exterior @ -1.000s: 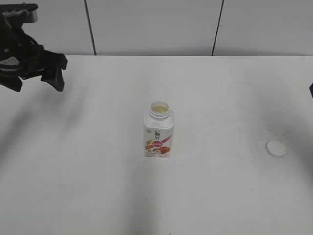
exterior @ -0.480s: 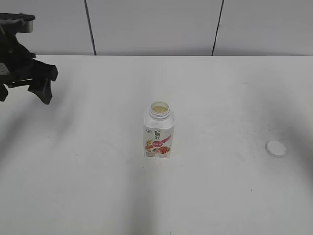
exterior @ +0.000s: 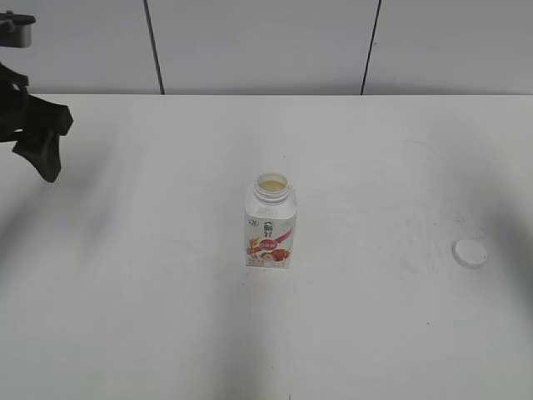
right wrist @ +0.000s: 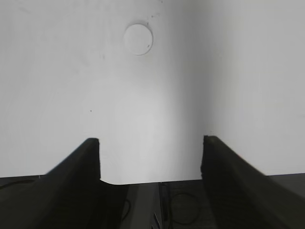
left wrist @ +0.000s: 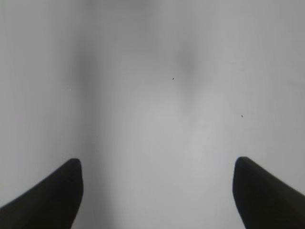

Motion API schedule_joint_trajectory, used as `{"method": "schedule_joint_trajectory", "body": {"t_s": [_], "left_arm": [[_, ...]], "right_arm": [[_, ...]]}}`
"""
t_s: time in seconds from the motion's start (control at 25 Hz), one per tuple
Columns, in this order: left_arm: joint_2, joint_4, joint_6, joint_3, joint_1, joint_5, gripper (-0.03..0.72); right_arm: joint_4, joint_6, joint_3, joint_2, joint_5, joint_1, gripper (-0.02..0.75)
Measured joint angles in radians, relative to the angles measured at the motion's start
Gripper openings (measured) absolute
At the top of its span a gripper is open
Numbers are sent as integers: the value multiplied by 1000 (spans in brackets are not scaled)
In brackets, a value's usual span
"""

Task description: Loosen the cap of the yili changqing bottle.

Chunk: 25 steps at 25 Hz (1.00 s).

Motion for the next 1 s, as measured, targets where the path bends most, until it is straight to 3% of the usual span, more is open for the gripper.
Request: {"method": "schedule_joint_trajectory", "body": {"t_s": [0.4, 1.0], "left_arm": [[-199, -20, -4, 59, 0, 50, 569], [-727, -65, -4, 410, 0, 61, 565]], "right_arm": [[25, -24, 107, -146, 0, 0, 525], [25, -30, 299, -699, 2, 0, 525]]}}
